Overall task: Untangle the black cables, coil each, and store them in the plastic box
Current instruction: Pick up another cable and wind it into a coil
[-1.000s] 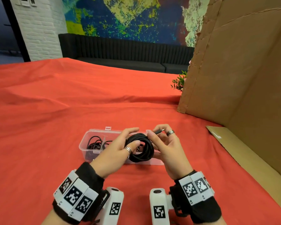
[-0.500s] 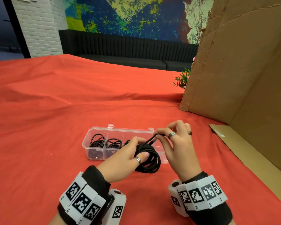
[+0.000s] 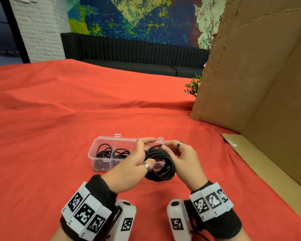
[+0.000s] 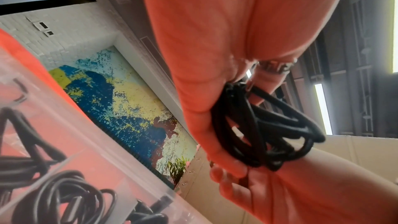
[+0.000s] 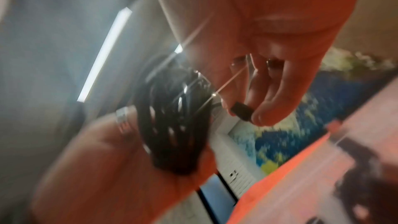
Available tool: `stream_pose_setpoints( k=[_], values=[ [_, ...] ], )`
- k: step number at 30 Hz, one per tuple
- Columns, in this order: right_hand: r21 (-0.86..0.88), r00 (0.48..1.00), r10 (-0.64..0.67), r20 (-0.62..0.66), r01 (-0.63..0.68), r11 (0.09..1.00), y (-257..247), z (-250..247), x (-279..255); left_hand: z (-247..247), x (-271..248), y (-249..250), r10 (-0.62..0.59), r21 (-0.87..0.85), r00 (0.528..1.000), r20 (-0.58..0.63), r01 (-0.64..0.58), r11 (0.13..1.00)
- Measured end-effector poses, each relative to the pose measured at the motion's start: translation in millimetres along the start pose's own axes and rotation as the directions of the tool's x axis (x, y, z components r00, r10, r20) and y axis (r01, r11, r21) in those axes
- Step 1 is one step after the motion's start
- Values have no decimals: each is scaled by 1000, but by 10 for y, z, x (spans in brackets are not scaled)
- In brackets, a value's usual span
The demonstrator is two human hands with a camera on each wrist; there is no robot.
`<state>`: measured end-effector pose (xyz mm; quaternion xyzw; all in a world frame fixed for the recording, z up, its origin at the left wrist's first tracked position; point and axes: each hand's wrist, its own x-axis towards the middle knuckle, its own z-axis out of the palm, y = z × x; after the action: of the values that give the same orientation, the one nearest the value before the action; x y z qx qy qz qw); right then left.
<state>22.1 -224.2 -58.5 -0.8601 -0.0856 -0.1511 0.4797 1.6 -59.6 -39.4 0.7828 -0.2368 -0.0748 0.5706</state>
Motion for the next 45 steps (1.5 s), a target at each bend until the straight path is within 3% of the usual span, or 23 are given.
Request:
stream_pose_setpoints(
  k=[2, 5, 9, 13, 16, 24, 31, 36, 41, 45],
  values=[
    [234, 988, 104, 116, -129, 964, -84, -29, 13, 8, 9, -10, -2, -20, 1000, -20, 2, 1000],
    [517, 924, 196, 327, -349, 781, -166, -105, 46, 20, 33, -45, 17, 18, 999, -39, -17, 1000],
    [518, 791, 310, 528, -589, 621, -137, -109, 94, 8, 12, -73, 6, 115, 999, -32, -3, 993],
    [547, 753, 297, 586, -639, 541, -120, -65, 67, -5, -15, -102, -34, 171, 999, -34, 40, 984],
    [556, 774, 250, 582, -602, 572, -144, -73, 67, -29, 0, -125, -25, 188, 998, -63, 37, 981],
    [494, 836, 109, 538, -417, 763, -296, -29, 27, -52, 32, -174, 93, 281, 988, -122, -56, 958],
    [417, 822, 88, 563, -375, 828, -226, -9, 20, -76, 26, -157, 67, 357, 980, -187, 4, 934],
    [470, 836, 85, 543, -386, 794, -197, -6, 11, -39, 26, -133, -21, 291, 983, -181, 74, 954],
    [486, 865, 87, 495, -359, 797, -136, -6, 34, -17, 19, -124, 50, 207, 987, -153, -18, 978],
    [341, 927, 8, 376, -146, 928, -205, -42, 27, -28, 21, -113, 65, 8, 978, -200, -65, 998]
  ],
)
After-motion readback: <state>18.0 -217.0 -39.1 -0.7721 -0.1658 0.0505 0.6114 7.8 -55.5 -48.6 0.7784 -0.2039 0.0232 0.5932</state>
